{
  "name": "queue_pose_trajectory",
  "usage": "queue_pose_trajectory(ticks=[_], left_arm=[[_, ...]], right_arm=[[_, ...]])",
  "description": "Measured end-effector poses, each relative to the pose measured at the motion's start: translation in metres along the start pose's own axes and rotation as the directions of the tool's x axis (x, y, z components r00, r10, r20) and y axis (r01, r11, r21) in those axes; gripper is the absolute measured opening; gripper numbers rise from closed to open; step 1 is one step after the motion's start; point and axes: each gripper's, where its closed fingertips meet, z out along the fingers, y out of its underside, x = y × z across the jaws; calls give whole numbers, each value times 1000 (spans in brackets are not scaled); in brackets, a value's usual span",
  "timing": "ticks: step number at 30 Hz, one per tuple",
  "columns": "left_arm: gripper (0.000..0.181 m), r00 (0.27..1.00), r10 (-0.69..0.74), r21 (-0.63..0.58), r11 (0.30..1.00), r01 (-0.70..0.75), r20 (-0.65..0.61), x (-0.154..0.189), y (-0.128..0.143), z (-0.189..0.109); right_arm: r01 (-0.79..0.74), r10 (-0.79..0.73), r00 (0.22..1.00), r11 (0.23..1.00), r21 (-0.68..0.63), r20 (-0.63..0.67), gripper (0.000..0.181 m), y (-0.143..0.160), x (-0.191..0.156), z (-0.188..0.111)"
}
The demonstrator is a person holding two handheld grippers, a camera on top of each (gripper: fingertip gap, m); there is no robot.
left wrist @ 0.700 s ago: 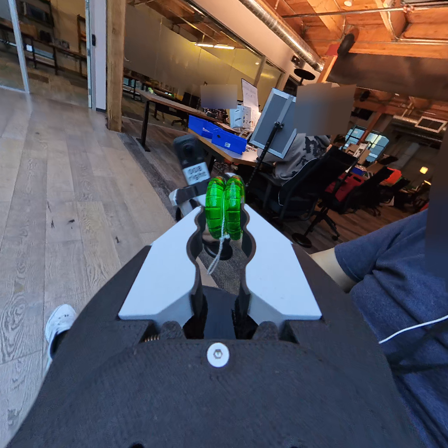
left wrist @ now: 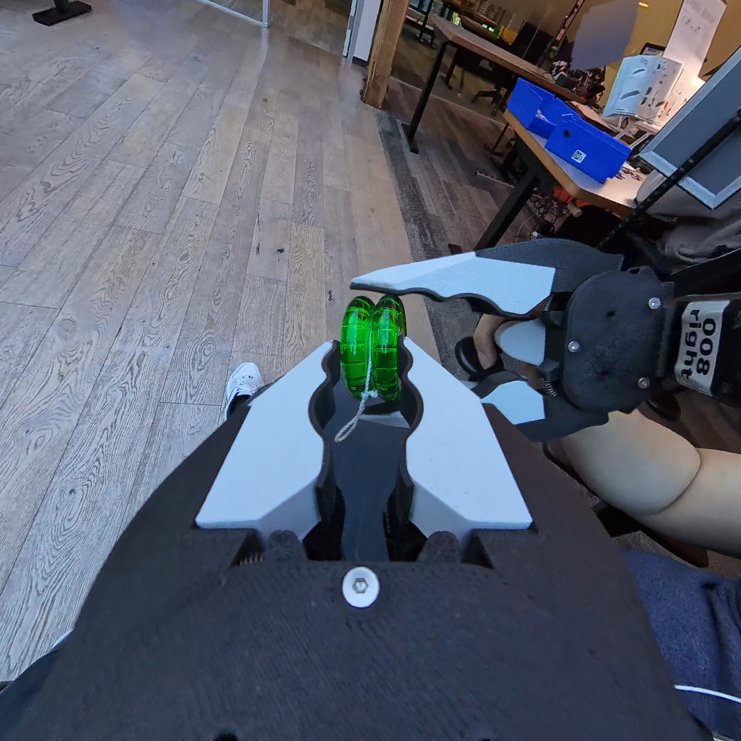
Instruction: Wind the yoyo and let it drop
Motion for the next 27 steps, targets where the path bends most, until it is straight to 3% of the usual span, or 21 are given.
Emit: queue_pose_trajectory(ticks=[7,13,19,21,24,27], left_arm=[[27,999,11,-6,1000,-10,45,-1,1,2],[27,989,113,-35,993,-111,90,6,6,6],[27,981,172,-43,985,-169,87,16,0,-1],[28,978,203,-22,979,-202,58,25,-8,-7],[47,970,242,83,967,-242,11,37,-30,-26],[50,933,361,201,914,-352,-6,43,-48,-50]], right_arm=[[8,-6,999,999,39,-49,66,0,2,6],[-14,15,999,999,34,-38,63,5,-2,9],[-35,42,998,992,125,-50,63,-6,3,2],[-92,100,995,976,199,-30,63,-14,7,-5],[-240,228,971,922,303,73,63,-24,14,-17],[-453,376,890,792,410,257,63,-37,24,-35]])
